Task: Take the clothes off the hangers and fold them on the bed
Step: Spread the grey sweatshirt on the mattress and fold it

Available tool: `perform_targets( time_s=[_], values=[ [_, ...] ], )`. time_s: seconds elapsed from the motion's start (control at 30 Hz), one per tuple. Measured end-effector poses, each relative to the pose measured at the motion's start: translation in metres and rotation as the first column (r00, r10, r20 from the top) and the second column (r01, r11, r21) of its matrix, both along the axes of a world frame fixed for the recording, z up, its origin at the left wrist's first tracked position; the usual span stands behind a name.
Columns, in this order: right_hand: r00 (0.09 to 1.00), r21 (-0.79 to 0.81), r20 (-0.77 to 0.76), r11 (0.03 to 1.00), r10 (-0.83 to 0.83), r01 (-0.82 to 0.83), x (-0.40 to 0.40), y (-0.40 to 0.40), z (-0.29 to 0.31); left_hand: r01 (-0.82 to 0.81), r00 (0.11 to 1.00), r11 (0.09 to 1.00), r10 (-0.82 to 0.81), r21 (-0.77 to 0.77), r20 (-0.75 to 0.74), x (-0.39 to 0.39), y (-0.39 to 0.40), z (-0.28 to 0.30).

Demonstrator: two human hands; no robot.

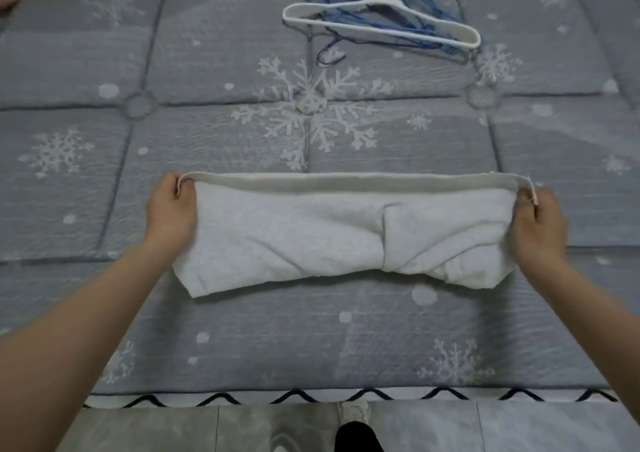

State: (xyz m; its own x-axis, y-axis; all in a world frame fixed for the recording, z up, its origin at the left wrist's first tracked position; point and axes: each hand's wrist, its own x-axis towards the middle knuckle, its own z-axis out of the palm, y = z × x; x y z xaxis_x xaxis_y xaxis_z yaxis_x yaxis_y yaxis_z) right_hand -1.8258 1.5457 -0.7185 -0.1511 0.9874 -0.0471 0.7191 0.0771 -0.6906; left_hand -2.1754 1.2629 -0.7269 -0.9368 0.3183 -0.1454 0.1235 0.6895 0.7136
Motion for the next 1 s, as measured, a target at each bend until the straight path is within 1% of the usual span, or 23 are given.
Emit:
perform_targets(
  time_s=[0.07,0.2,0.23,0.27,0.3,0.37,0.43,0.47,0.53,0.6,0.67,0.7,0.73,0.8,0.83,0.87,0.9,0.93,0.97,1.0],
  values=[
    [0.999,-0.009,0.036,1.000,0.002,-0.002,-0.003,0.014,-0.010,0.021,1.000,0.999,-0.022,-0.029,-0.012,-0.009,0.009,-0.009],
    [0.997,-0.099,0.075,0.995,0.005,0.002,-0.008,0.030,-0.031,-0.023,0.999,0.998,0.025,-0.053,0.046,-0.015,0.023,-0.025],
    [0.997,-0.126,0.083,0.992,-0.002,0.012,-0.010,0.031,-0.035,-0.015,0.998,0.998,0.019,-0.058,0.063,-0.015,0.025,-0.029],
    [0.996,-0.150,0.094,0.988,-0.005,0.019,-0.011,0.031,-0.037,-0.001,0.999,0.998,0.004,-0.066,0.046,-0.015,0.026,-0.031],
    [0.995,-0.171,0.104,0.985,0.000,0.017,-0.013,0.030,-0.039,0.018,1.000,0.996,-0.018,-0.084,-0.001,-0.014,0.028,-0.033],
    [0.992,-0.203,0.116,0.979,0.040,-0.016,-0.016,0.027,-0.041,0.050,0.983,0.991,-0.071,-0.121,-0.169,-0.007,0.032,-0.028],
    [0.988,-0.208,0.132,0.977,0.085,-0.056,-0.021,0.021,-0.038,0.146,0.935,0.982,-0.176,-0.117,-0.309,0.005,0.038,-0.019],
    [0.979,-0.176,0.168,0.980,0.119,-0.089,-0.023,0.020,-0.036,0.225,0.906,0.968,-0.250,-0.112,-0.341,0.012,0.041,-0.016],
    [0.935,-0.038,0.303,0.983,0.185,-0.182,-0.025,0.014,-0.031,0.378,0.838,0.916,-0.399,-0.131,-0.373,0.024,0.041,-0.009],
    [0.904,0.122,0.370,0.954,0.213,-0.274,-0.028,0.005,-0.023,0.508,0.724,0.839,-0.540,-0.197,-0.430,0.033,0.038,-0.003],
    [0.893,0.269,0.363,0.887,0.268,-0.376,-0.031,-0.008,-0.012,0.606,0.583,0.748,-0.650,-0.271,-0.488,0.043,0.030,0.003],
    [0.874,0.310,0.358,0.841,0.328,-0.443,-0.032,-0.016,-0.008,0.647,0.515,0.698,-0.697,-0.307,-0.498,0.049,0.025,0.004],
    [0.839,0.314,0.348,0.792,0.418,-0.524,-0.033,-0.029,-0.003,0.685,0.454,0.643,-0.744,-0.341,-0.491,0.055,0.014,0.006],
    [0.718,0.294,0.366,0.658,0.592,-0.693,-0.032,-0.053,-0.001,0.742,0.322,0.518,-0.832,-0.425,-0.451,0.065,-0.006,0.003],
    [0.654,0.297,0.404,0.584,0.640,-0.756,-0.032,-0.065,-0.003,0.755,0.264,0.457,-0.869,-0.471,-0.419,0.069,-0.015,0.001],
    [0.598,0.300,0.443,0.518,0.668,-0.801,-0.031,-0.074,-0.006,0.754,0.227,0.409,-0.897,-0.515,-0.380,0.073,-0.023,-0.001],
    [0.544,0.299,0.490,0.455,0.681,-0.839,-0.028,-0.082,-0.011,0.737,0.218,0.387,-0.912,-0.554,-0.347,0.076,-0.030,-0.004],
    [0.496,0.281,0.548,0.411,0.673,-0.868,-0.026,-0.086,-0.015,0.709,0.236,0.388,-0.917,-0.589,-0.321,0.076,-0.034,-0.006],
    [0.472,0.258,0.601,0.403,0.645,-0.878,-0.023,-0.089,-0.020,0.676,0.268,0.406,-0.913,-0.615,-0.308,0.076,-0.037,-0.009],
    [0.475,0.229,0.643,0.441,0.601,-0.868,-0.019,-0.091,-0.024,0.645,0.310,0.435,-0.900,-0.628,-0.305,0.075,-0.041,-0.012]
  ],
)
